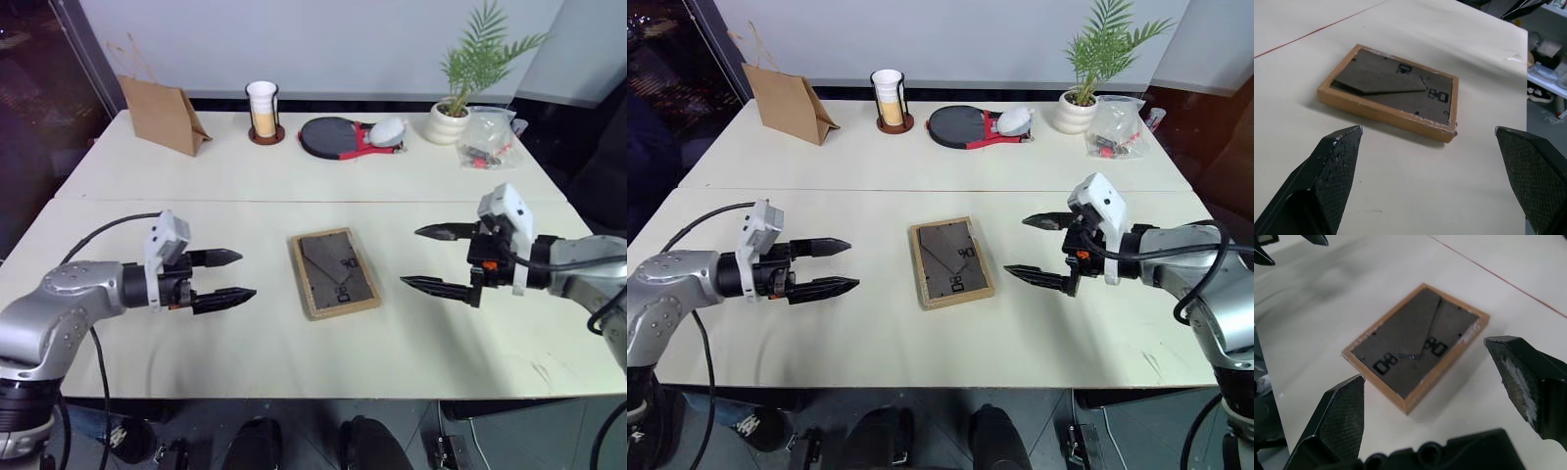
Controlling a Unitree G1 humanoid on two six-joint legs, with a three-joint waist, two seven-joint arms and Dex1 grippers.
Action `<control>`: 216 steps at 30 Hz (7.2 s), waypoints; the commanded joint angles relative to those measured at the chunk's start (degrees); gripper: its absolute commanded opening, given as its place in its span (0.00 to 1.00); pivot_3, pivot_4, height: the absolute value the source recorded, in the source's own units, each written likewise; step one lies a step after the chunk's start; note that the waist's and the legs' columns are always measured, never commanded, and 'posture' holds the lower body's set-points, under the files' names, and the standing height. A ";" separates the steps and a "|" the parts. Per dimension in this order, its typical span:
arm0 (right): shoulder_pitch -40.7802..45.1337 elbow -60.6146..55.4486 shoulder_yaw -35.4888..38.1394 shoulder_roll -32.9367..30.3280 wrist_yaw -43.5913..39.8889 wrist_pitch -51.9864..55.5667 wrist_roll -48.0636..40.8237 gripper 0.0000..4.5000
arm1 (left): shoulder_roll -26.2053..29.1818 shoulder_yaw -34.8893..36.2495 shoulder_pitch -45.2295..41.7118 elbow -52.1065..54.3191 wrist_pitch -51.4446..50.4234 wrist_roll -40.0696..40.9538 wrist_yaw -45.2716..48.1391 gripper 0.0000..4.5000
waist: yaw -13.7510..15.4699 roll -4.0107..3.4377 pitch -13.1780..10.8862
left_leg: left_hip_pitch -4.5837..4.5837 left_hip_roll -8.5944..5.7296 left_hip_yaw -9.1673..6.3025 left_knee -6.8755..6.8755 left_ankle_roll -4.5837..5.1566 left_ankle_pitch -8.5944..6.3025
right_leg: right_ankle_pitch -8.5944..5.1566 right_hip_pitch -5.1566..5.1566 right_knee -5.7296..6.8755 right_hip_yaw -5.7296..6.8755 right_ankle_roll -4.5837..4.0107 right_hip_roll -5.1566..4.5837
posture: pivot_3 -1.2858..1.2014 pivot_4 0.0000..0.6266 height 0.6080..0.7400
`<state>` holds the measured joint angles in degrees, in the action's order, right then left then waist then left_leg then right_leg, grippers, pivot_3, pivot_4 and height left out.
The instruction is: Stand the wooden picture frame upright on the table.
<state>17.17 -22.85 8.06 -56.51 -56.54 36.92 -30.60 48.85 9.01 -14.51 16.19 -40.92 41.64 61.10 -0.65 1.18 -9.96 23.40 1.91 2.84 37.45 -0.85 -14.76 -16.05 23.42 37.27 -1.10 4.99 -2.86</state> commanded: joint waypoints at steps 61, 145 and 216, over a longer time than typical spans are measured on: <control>4.02 14.30 -23.54 26.89 15.50 -4.17 23.62 0.00 | -20.68 -18.73 -2.77 -14.19 17.24 -28.63 -15.28 0.01 | -0.46 -0.02 0.12 | -0.06 0.04 0.01 0.50 0.07 -0.04 | 0.05 -0.05 0.45 -0.09 0.06 0.16 | 0.52 0.24 1.00; 24.38 7.35 -11.09 29.54 11.88 19.86 4.55 0.60 | -40.12 18.30 1.78 -7.89 -44.06 28.24 -36.28 0.25 | -0.13 0.09 0.30 | 0.04 -0.14 -0.21 0.45 0.07 -0.07 | -0.05 -0.01 0.39 0.13 -0.16 -0.56 | 0.52 0.24 1.00; 17.71 25.97 -25.97 10.16 20.06 -59.66 42.88 0.99 | -28.23 7.48 10.83 -14.58 -27.84 30.97 -19.25 0.25 | -0.43 -0.01 0.26 | 0.08 -0.29 -0.01 -0.35 0.06 -0.06 | -0.23 0.08 -0.39 0.14 -0.47 -0.77 | 0.52 0.24 1.00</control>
<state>33.71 1.01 -18.03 -46.17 -40.81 -12.45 6.08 20.35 15.21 -3.71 1.71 -68.45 70.66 40.14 -1.08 1.18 -9.70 23.48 1.61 2.88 37.10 -0.79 -14.81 -16.28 23.52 36.91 -1.00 4.53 -3.63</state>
